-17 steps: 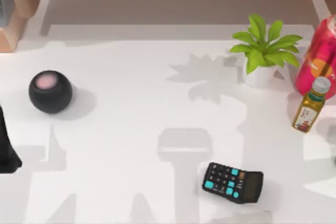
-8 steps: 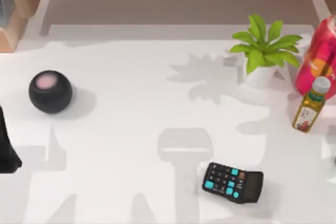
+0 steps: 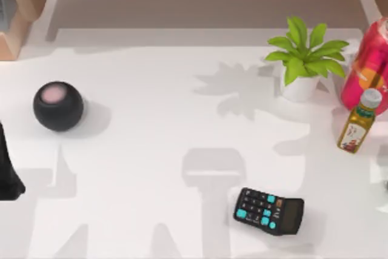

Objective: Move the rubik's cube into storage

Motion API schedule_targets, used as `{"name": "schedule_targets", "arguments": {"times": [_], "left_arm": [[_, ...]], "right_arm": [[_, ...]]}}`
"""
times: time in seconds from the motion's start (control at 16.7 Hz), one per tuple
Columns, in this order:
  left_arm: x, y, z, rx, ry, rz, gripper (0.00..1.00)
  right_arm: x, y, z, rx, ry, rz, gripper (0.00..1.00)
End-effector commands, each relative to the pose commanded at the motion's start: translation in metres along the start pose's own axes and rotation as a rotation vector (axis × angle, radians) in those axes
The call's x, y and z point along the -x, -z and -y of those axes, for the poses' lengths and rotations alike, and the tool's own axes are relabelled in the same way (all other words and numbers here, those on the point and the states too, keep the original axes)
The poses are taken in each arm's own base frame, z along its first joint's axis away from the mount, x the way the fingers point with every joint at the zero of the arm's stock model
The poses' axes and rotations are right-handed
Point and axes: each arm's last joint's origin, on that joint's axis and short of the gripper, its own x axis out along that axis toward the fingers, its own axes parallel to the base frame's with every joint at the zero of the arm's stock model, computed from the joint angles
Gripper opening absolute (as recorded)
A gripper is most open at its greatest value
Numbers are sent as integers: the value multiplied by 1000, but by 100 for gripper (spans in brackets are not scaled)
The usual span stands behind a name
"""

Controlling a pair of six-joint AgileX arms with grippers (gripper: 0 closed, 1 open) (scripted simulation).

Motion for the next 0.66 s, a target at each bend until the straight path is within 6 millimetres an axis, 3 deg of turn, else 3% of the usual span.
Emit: {"name": "schedule_targets", "arguments": {"times": [0.3, 0.66], "left_arm": [[0, 0, 0, 0, 0, 0, 100], [0, 0, 0, 0, 0, 0, 100]], "right_arm": [[0, 0, 0, 0, 0, 0, 98], [0, 0, 0, 0, 0, 0, 100]]}}
